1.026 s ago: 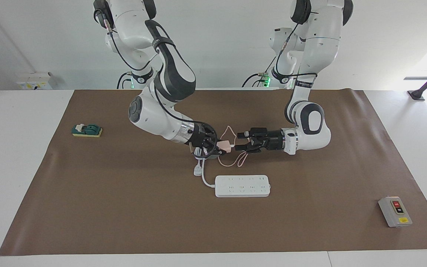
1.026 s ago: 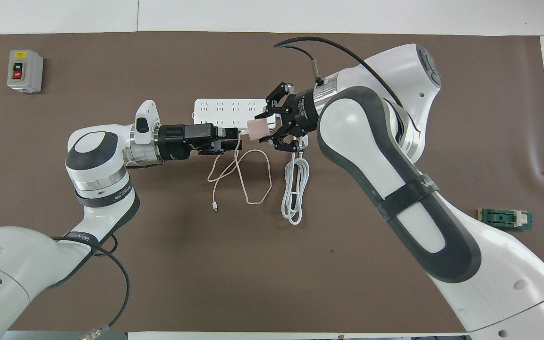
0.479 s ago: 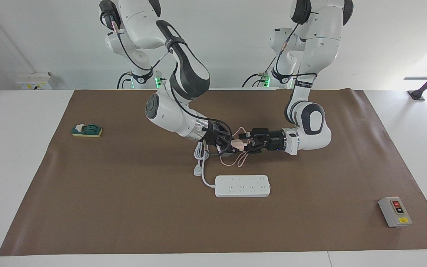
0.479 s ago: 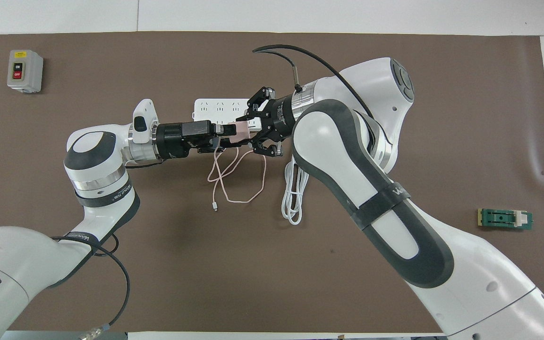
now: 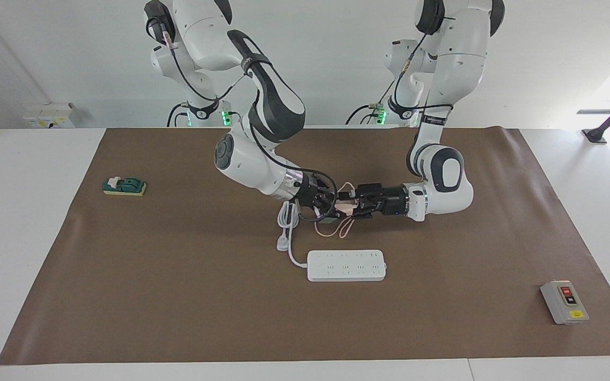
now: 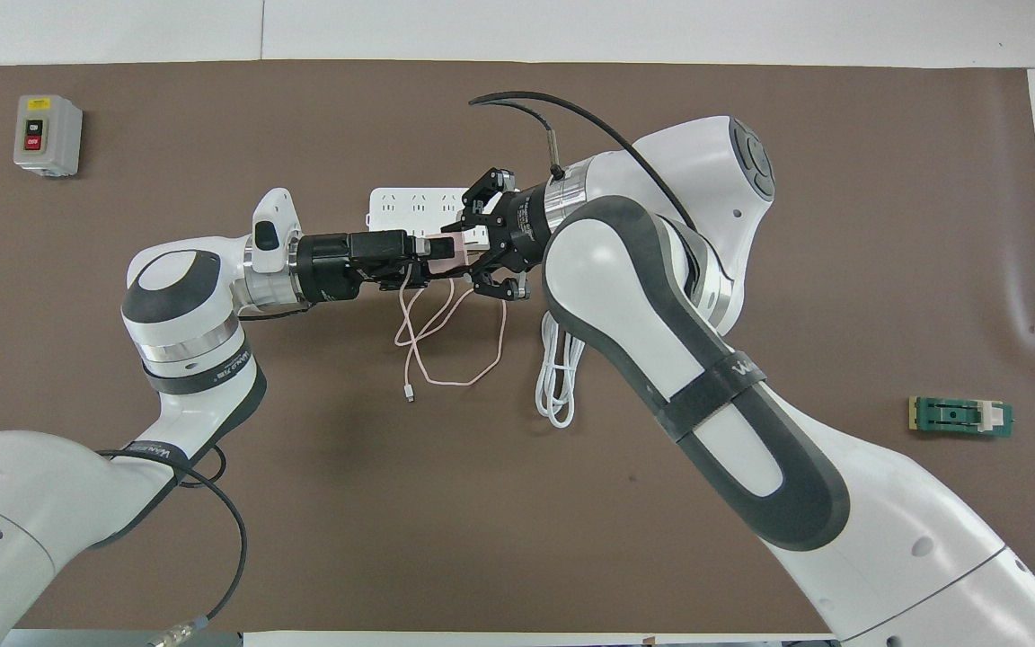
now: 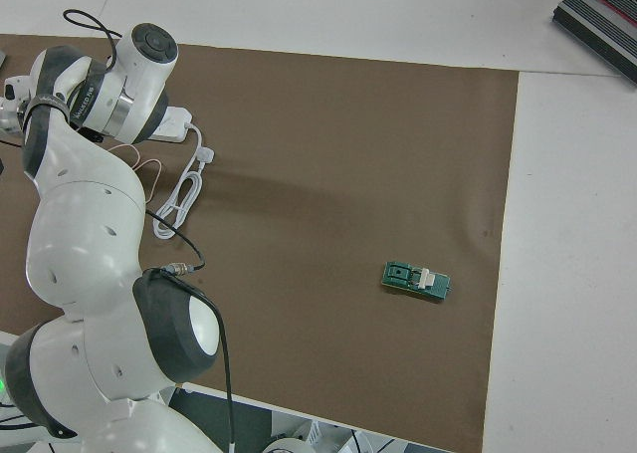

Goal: Plug charger into power strip

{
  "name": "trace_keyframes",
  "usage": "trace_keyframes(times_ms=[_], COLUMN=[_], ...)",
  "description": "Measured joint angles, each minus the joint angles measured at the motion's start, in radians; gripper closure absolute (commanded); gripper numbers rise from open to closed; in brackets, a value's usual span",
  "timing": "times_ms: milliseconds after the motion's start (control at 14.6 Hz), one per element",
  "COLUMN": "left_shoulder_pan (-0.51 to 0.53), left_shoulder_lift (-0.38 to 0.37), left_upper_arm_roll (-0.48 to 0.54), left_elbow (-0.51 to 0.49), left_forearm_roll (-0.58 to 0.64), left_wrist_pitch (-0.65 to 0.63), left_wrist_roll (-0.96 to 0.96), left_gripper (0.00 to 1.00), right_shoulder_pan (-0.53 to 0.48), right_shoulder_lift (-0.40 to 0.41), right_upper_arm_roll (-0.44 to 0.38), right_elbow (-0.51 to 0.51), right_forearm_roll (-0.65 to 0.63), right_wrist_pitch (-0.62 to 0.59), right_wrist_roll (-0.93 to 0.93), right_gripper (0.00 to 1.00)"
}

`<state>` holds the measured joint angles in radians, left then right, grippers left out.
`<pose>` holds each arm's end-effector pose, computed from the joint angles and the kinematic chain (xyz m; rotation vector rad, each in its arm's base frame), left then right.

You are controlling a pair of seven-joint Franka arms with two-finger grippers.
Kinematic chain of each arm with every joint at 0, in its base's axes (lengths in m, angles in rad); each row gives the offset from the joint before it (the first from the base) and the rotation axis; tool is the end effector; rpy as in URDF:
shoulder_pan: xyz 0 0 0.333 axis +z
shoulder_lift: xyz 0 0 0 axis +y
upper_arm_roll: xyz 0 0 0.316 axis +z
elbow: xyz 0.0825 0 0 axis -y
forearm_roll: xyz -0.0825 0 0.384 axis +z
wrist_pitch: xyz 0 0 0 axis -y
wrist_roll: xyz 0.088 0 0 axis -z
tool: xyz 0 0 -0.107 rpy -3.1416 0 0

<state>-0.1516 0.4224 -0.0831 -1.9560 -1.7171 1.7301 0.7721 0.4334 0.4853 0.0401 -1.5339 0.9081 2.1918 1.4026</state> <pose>0.5749 -0.2272 0.3050 1.5523 0.0307 -0.0503 0.6241 0.3463 0.4048 -1.8556 1.6051 0.7091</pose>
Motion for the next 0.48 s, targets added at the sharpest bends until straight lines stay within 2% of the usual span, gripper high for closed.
trace_keyframes(times_ms=[205,479], left_shoulder_pan=[0.001,0.002], left_shoulder_lift=[0.000,0.000], left_upper_arm_roll=[0.001,0.002], left_elbow=[0.000,0.000], left_forearm_roll=[-0.001,-0.002], left_wrist_pitch=[0.000,-0.003], left_wrist_roll=[0.002,0.003], left_gripper=[0.40,0.36], right_shoulder_pan=[0.000,-0.002], right_shoulder_lift=[0.000,0.000], right_upper_arm_roll=[0.000,-0.001], right_elbow=[0.000,0.000], right_forearm_roll=[0.000,0.000], right_wrist_pitch=[0.000,0.000], right_wrist_roll=[0.000,0.000], right_gripper=[1.00,1.00])
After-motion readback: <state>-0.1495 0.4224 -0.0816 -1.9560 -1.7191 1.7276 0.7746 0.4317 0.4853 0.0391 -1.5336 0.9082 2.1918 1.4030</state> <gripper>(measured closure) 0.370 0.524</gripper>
